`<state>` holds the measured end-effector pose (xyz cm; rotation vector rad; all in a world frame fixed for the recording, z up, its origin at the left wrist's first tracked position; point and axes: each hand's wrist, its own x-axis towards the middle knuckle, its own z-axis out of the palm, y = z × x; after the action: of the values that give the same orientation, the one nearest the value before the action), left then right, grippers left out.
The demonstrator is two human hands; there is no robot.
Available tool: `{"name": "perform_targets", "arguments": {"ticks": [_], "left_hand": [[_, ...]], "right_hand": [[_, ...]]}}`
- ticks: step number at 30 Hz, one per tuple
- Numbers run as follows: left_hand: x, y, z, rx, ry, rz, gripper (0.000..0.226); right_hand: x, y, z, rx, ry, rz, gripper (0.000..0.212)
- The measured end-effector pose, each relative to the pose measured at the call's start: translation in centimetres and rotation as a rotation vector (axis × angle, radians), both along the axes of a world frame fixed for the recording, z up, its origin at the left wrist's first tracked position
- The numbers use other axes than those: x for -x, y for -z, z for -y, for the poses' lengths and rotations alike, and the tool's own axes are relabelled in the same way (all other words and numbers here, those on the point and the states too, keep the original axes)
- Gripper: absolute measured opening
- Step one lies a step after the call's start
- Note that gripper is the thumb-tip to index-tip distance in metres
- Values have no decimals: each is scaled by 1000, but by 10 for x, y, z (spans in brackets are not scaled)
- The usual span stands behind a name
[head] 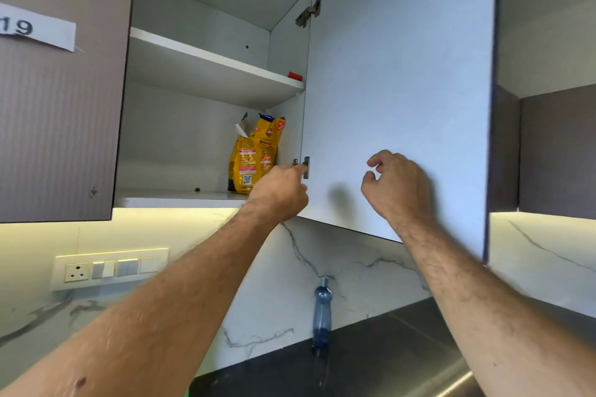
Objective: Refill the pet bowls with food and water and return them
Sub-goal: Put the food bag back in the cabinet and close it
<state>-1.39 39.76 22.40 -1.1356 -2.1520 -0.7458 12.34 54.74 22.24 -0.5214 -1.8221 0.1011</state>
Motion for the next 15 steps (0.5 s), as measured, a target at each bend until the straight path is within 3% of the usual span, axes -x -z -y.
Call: {"name": "perform_targets", "arguments": {"ticks": [9, 12, 15], "left_hand": [[-97, 32, -19, 76, -16, -64, 54], [-115, 40, -9, 122, -52, -54, 55], [-126, 35, 6, 133, -84, -39, 55]], "right_hand": [[-97, 15, -6, -28, -99, -119, 41], [-110, 16, -3, 85, -107, -143, 52], [-119, 12, 2, 281, -162, -103, 46]]}}
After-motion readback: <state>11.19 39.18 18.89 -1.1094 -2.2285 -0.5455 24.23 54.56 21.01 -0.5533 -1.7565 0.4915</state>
